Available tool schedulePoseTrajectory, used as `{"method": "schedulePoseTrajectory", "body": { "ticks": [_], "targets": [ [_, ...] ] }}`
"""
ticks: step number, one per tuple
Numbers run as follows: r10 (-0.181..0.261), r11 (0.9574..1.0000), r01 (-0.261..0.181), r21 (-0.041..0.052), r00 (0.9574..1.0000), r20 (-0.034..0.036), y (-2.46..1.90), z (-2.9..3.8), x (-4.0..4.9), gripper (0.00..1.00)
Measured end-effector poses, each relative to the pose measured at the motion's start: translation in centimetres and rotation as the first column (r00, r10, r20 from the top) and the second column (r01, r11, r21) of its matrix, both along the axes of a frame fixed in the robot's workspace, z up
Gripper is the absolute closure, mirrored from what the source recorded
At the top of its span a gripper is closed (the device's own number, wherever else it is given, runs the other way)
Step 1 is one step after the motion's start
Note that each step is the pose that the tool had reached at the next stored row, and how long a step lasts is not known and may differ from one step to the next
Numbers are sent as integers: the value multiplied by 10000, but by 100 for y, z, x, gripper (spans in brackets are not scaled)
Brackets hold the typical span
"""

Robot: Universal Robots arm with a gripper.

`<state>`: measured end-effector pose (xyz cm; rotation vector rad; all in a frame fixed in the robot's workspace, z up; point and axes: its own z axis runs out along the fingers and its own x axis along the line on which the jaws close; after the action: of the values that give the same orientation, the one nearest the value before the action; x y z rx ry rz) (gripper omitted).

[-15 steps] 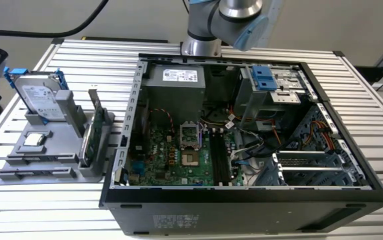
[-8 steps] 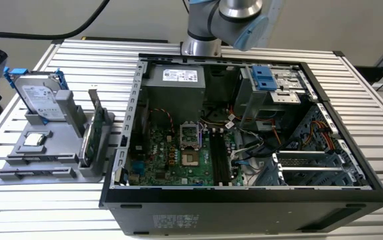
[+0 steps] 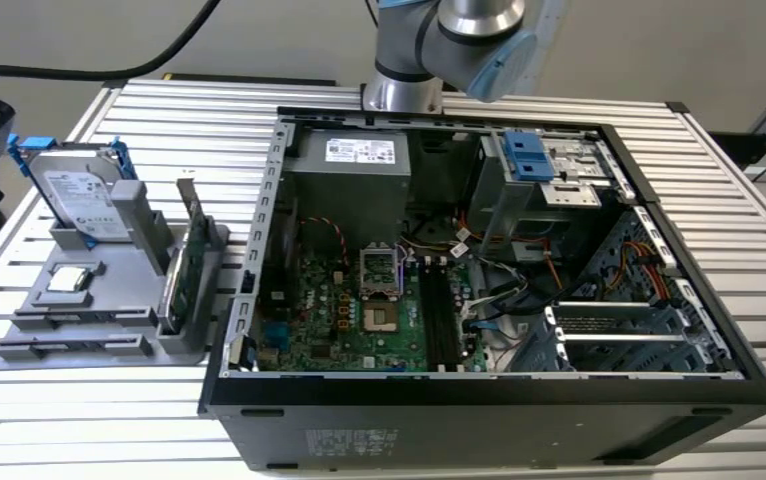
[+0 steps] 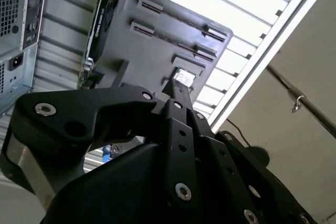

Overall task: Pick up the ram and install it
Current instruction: 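Pick up the ram and move it above insertion slot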

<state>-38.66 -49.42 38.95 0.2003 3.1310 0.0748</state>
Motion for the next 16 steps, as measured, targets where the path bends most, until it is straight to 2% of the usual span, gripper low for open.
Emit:
{"method": "schedulePoseTrajectory", "body": {
  "ticks": [16],
  "targets": [
    [-632, 9980, 632, 0, 9980, 0, 0, 0, -3, 100]
  ]
}}
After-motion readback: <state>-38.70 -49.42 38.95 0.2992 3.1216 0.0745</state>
